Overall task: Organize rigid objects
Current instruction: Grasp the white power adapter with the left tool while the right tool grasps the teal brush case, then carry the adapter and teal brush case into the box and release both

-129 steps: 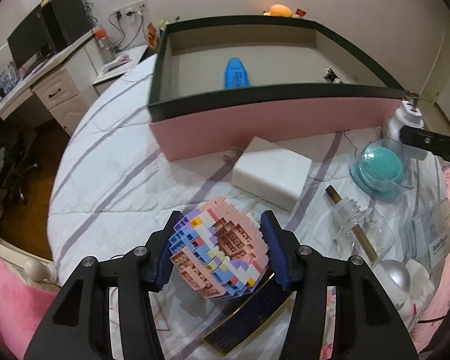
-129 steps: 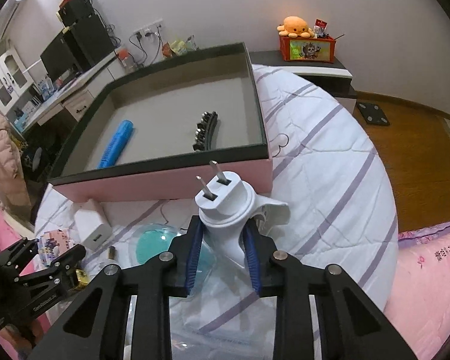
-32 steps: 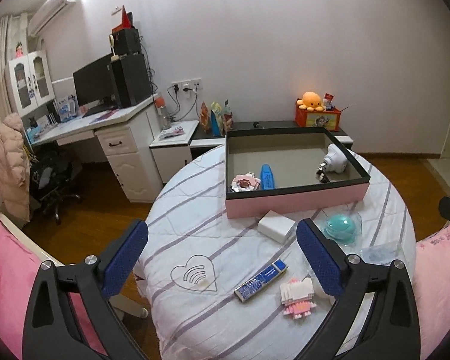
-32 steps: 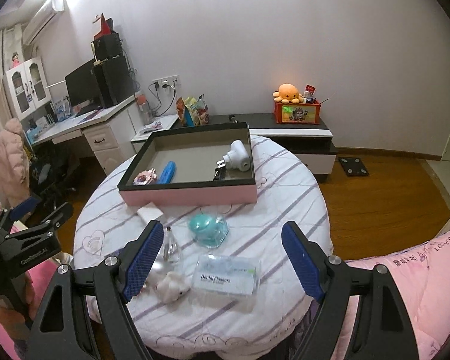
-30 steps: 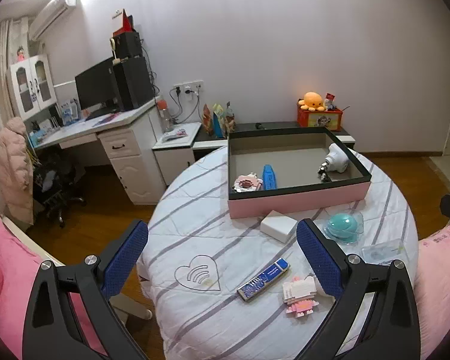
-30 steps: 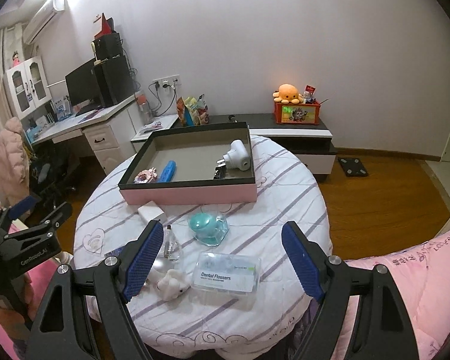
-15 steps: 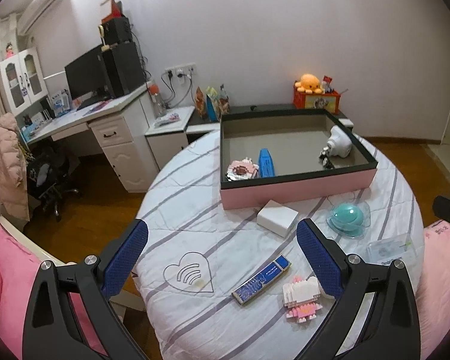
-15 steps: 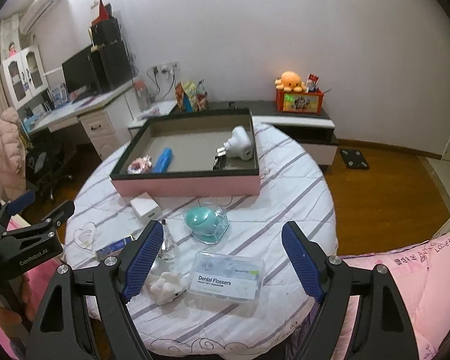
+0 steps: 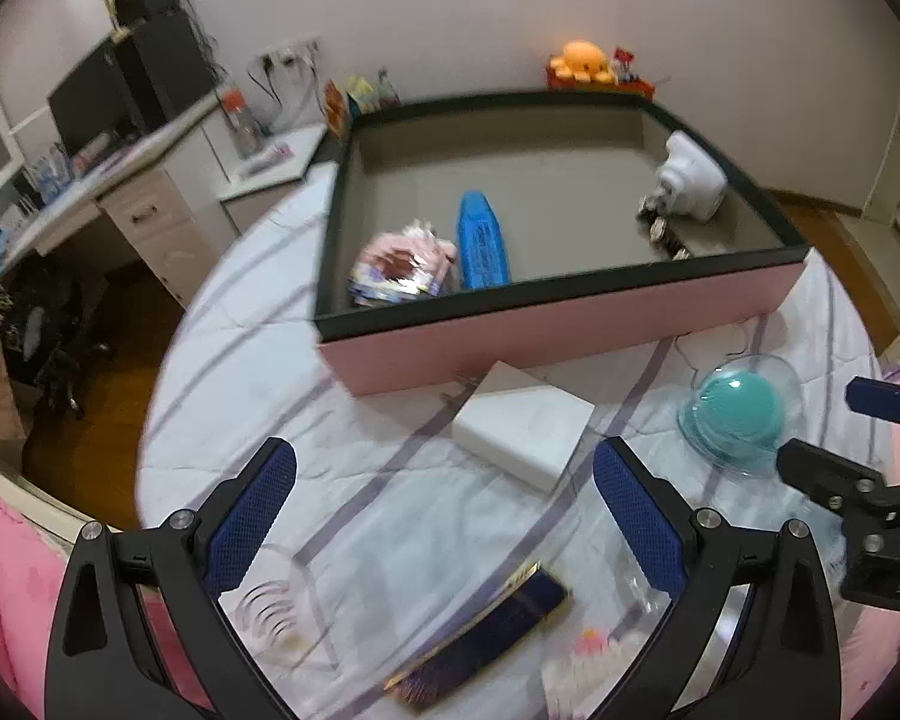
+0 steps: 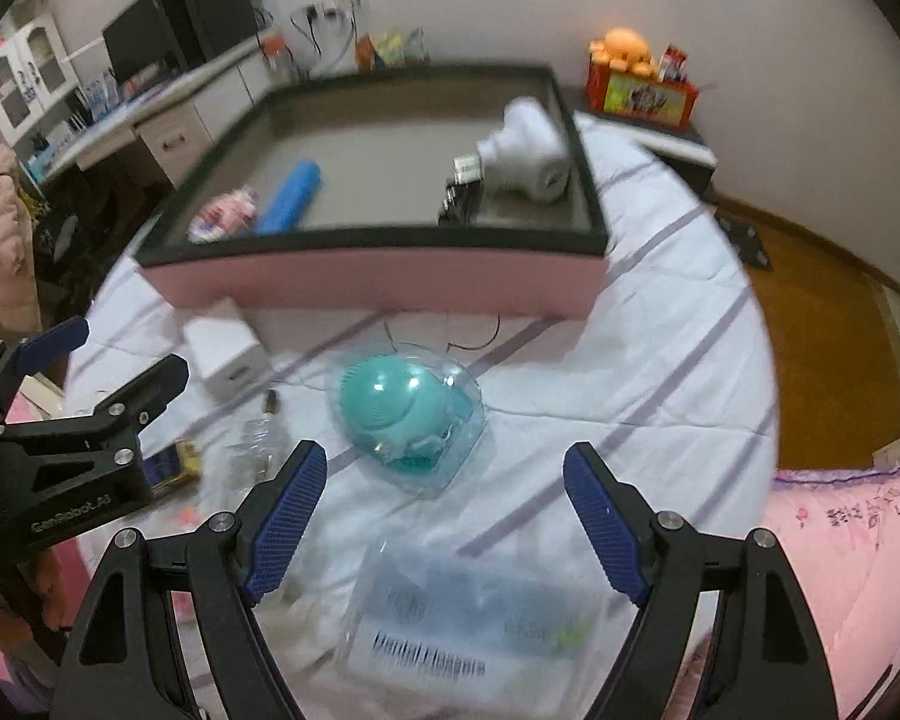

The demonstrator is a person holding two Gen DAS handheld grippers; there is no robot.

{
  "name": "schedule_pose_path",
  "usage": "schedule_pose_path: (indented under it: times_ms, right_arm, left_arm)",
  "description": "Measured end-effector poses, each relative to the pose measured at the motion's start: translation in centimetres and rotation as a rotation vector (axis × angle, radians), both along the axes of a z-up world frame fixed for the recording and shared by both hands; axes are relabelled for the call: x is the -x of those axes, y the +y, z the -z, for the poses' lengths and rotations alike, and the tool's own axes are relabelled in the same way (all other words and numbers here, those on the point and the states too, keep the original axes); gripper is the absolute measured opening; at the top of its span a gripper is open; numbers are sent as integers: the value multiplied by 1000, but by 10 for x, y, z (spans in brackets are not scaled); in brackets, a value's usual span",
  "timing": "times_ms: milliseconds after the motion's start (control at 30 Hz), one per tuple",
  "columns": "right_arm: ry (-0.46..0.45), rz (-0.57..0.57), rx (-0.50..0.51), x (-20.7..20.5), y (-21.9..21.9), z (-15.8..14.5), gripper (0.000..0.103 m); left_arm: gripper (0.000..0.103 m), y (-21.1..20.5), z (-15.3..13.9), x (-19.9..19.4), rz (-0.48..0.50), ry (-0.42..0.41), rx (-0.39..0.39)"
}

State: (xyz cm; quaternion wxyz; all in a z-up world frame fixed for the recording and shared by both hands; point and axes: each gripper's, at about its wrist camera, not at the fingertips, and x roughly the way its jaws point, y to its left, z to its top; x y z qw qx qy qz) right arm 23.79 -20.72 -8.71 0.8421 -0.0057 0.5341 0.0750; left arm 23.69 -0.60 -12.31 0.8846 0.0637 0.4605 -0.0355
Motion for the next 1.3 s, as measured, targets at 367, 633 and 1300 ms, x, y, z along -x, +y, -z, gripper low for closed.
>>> schedule_pose_path:
  times_ms: [367, 633, 1300]
  right_arm:
    - [24, -75, 3, -24, 15, 32, 67]
    - [18, -66, -15, -17, 11, 27, 67]
    - [-164, -48, -63, 25, 2, -45, 68]
  left_arm:
    - [77, -14, 39, -24, 137, 74, 56]
    - [59, -21, 35, -16, 147, 72, 38]
    - [58, 1, -34, 32, 52, -68, 34]
